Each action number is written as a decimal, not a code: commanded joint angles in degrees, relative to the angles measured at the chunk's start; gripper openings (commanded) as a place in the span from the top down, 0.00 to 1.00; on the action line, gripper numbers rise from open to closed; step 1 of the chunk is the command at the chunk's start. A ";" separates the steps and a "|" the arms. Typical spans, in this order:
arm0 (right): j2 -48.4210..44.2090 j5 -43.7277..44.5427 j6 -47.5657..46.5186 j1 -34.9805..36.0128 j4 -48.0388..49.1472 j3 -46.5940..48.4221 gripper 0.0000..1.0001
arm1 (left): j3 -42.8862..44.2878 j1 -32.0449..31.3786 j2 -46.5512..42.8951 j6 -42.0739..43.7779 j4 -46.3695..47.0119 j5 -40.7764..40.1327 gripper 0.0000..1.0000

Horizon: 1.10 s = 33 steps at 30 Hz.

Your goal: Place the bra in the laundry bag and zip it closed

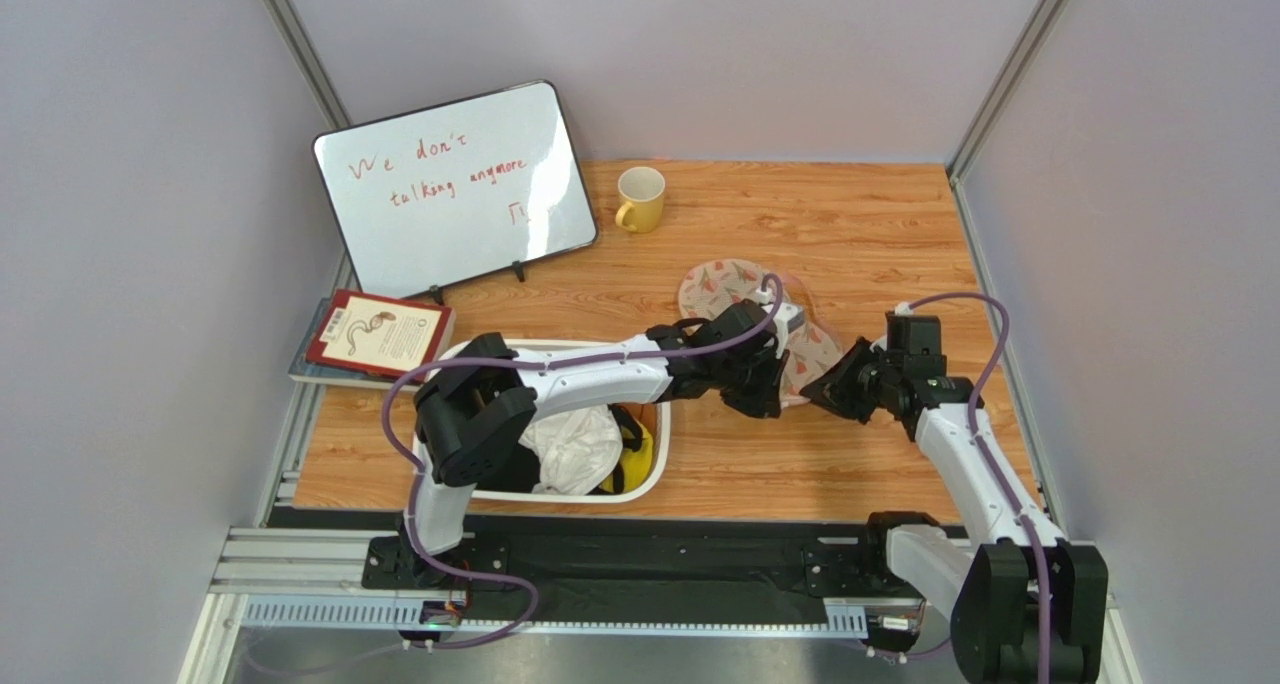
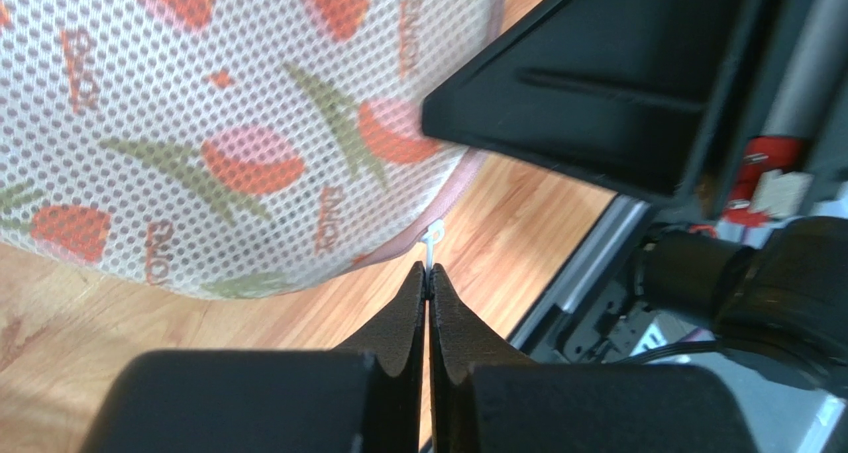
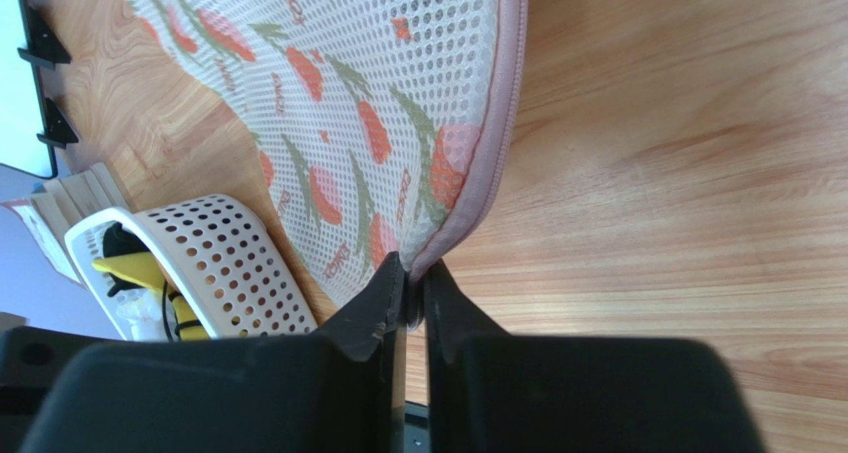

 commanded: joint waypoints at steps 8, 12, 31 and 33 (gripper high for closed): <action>5.43 -2.98 -6.35 -3.26 1.93 3.13 1.00 | -12.28 0.23 -7.91 1.58 -3.79 -13.43 1.00; 6.13 -2.36 -9.16 -2.48 1.06 4.44 0.69 | -9.30 -0.03 -7.83 3.08 -6.52 -12.84 1.00; -6.86 23.92 -4.07 19.32 -16.53 10.43 0.03 | -19.02 -5.48 -30.82 2.04 0.06 -11.95 0.18; -8.80 22.87 -3.98 19.67 -15.22 9.38 0.00 | -22.81 -5.57 -34.35 0.89 2.43 -12.92 0.16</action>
